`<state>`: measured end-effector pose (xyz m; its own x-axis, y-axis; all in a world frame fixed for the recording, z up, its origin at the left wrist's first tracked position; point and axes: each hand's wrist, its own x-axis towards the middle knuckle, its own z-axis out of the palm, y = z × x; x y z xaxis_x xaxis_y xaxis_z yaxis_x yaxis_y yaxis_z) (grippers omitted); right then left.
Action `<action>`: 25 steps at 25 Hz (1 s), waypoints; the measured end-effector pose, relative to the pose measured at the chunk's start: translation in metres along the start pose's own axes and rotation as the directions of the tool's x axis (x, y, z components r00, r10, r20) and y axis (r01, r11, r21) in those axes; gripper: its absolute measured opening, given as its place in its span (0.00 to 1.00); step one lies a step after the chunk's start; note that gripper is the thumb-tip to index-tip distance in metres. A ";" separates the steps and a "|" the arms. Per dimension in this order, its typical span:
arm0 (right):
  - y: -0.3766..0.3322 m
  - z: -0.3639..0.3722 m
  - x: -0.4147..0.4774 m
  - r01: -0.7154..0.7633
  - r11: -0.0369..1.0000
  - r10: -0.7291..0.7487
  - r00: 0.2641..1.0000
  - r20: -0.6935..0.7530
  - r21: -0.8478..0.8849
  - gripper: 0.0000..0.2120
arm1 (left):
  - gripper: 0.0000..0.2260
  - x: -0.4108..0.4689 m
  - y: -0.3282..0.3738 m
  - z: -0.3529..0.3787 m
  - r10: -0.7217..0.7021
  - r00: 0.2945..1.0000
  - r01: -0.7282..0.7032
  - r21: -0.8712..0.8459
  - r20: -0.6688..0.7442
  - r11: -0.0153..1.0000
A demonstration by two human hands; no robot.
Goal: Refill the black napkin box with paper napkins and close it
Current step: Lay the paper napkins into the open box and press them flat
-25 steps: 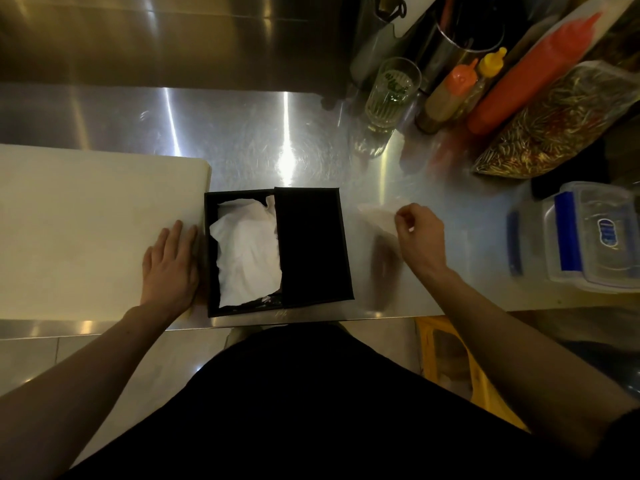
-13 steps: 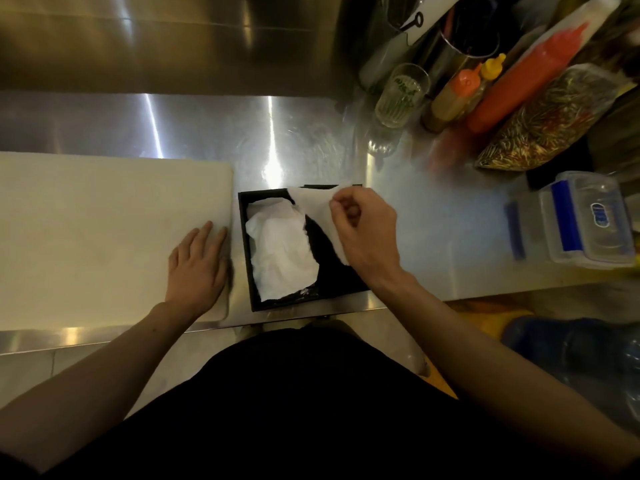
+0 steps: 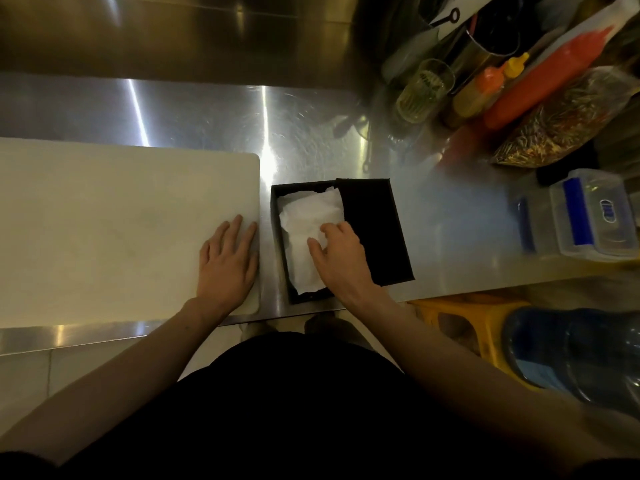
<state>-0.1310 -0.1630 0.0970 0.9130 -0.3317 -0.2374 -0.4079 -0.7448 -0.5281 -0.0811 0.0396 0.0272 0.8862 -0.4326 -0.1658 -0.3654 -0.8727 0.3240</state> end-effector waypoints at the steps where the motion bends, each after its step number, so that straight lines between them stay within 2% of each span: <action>1: -0.001 0.001 -0.001 0.017 0.998 -0.017 1.000 -0.001 -0.058 0.16 | 0.24 0.000 -0.001 0.000 0.006 1.000 -0.006 -0.004 -0.005 1.000; 5: -0.006 0.000 0.005 0.207 0.937 -0.244 0.965 -0.102 -0.281 0.18 | 0.24 0.000 -0.002 0.001 0.007 1.000 -0.007 -0.008 -0.008 1.000; 7: -0.005 0.004 0.012 0.264 0.899 -0.301 0.952 -0.056 -0.350 0.21 | 0.24 0.000 -0.002 0.002 0.011 1.000 -0.011 -0.014 -0.010 1.000; 11: 0.009 0.025 0.022 0.305 0.843 -0.241 0.951 0.195 -0.443 0.28 | 0.24 0.001 -0.003 0.004 0.003 1.000 -0.003 -0.002 -0.001 1.000; 13: 0.015 0.036 0.024 0.323 0.828 -0.222 0.939 0.261 -0.458 0.30 | 0.24 0.001 -0.003 0.005 -0.002 1.000 0.002 0.011 -0.001 1.000; 19: 0.024 0.054 0.033 0.301 0.811 -0.146 0.935 0.324 -0.502 0.33 | 0.24 0.002 -0.003 0.005 -0.006 1.000 0.005 0.029 0.015 1.000; 25: 0.018 0.046 0.031 0.277 0.857 -0.137 0.935 0.326 -0.434 0.33 | 0.24 0.002 -0.002 0.001 -0.005 0.998 0.002 0.052 0.060 0.999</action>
<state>-0.1096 -0.1601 0.0430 0.9094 -0.0188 -0.4155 -0.0957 -0.9816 -0.1649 -0.0785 0.0404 0.0250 0.8693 -0.4409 -0.2234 -0.3777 -0.8841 0.2750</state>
